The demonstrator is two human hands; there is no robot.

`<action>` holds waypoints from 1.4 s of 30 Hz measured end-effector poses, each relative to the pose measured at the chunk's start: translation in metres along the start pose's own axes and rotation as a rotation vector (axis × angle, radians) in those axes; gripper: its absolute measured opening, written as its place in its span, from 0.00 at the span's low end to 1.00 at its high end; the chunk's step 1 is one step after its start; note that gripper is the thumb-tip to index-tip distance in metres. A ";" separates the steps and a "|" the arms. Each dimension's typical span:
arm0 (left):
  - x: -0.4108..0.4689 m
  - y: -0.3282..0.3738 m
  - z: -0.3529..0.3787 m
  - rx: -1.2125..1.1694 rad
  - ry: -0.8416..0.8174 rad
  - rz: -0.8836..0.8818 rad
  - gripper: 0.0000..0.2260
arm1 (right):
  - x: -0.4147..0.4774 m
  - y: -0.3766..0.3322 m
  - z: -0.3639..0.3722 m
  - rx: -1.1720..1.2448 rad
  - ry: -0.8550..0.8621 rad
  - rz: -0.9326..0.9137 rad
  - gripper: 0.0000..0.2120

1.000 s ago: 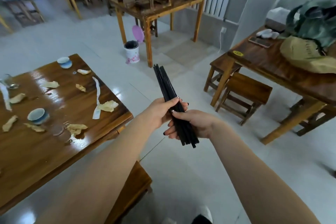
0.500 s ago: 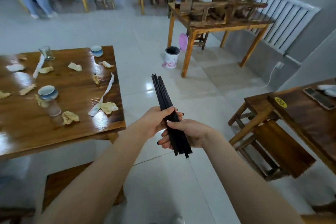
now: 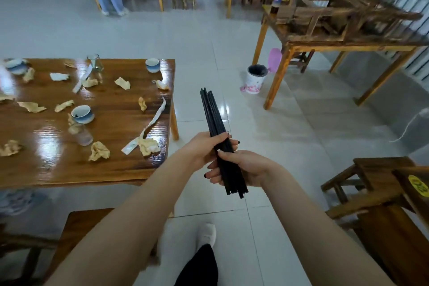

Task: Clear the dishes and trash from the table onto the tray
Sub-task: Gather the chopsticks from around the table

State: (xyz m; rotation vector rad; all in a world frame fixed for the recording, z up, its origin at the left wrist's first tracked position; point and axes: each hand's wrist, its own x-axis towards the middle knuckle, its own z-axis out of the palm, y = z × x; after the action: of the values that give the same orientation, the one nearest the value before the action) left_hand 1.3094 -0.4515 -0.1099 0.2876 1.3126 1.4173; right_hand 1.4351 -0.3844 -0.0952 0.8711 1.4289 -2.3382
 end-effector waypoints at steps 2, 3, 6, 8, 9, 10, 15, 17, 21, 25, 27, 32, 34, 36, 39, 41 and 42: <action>0.023 0.016 -0.004 0.018 -0.005 0.011 0.06 | 0.015 -0.021 -0.011 -0.010 -0.003 -0.002 0.18; 0.034 0.024 -0.006 0.027 -0.006 0.014 0.06 | 0.022 -0.031 -0.017 -0.010 -0.007 0.002 0.18; 0.072 0.055 -0.011 0.042 -0.005 0.013 0.06 | 0.049 -0.068 -0.037 -0.026 -0.024 0.007 0.18; 0.095 0.073 -0.013 0.041 0.007 0.003 0.06 | 0.064 -0.090 -0.049 -0.026 -0.034 0.019 0.18; 0.104 0.080 -0.013 0.047 0.010 0.002 0.06 | 0.070 -0.099 -0.053 -0.021 -0.034 0.016 0.18; 0.114 0.088 -0.013 0.054 0.007 0.001 0.06 | 0.077 -0.109 -0.057 -0.012 -0.035 0.009 0.18; 0.159 0.122 -0.016 0.040 -0.004 -0.009 0.07 | 0.110 -0.148 -0.082 0.024 -0.057 -0.001 0.18; 0.175 0.132 -0.016 0.025 -0.011 -0.003 0.07 | 0.122 -0.162 -0.094 0.022 -0.064 -0.005 0.18; 0.214 0.152 -0.012 0.013 0.024 0.016 0.08 | 0.148 -0.195 -0.124 -0.009 -0.096 0.001 0.19; 0.261 0.170 -0.002 -0.027 0.067 0.036 0.08 | 0.174 -0.230 -0.168 -0.073 -0.140 0.041 0.18; 0.284 0.180 0.006 -0.062 0.096 0.039 0.09 | 0.186 -0.248 -0.186 -0.077 -0.149 0.045 0.17; 0.338 0.204 0.028 -0.090 0.150 0.046 0.09 | 0.214 -0.286 -0.234 -0.060 -0.195 0.024 0.17; 0.354 0.212 0.032 -0.113 0.168 0.046 0.09 | 0.224 -0.299 -0.247 -0.079 -0.198 0.034 0.17; 0.371 0.221 0.033 -0.130 0.170 0.045 0.10 | 0.236 -0.313 -0.258 -0.086 -0.201 0.046 0.17; 0.397 0.238 0.025 -0.135 0.186 0.042 0.10 | 0.256 -0.335 -0.268 -0.097 -0.206 0.062 0.17; 0.417 0.250 0.017 -0.133 0.198 0.043 0.10 | 0.276 -0.352 -0.275 -0.090 -0.210 0.071 0.18; 0.427 0.254 0.013 -0.142 0.197 0.044 0.10 | 0.284 -0.359 -0.278 -0.088 -0.211 0.074 0.18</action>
State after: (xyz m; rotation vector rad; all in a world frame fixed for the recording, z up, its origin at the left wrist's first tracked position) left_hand 1.0359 -0.0367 -0.1041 0.0840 1.3623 1.5994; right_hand 1.1277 0.0533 -0.1066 0.6222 1.3761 -2.2200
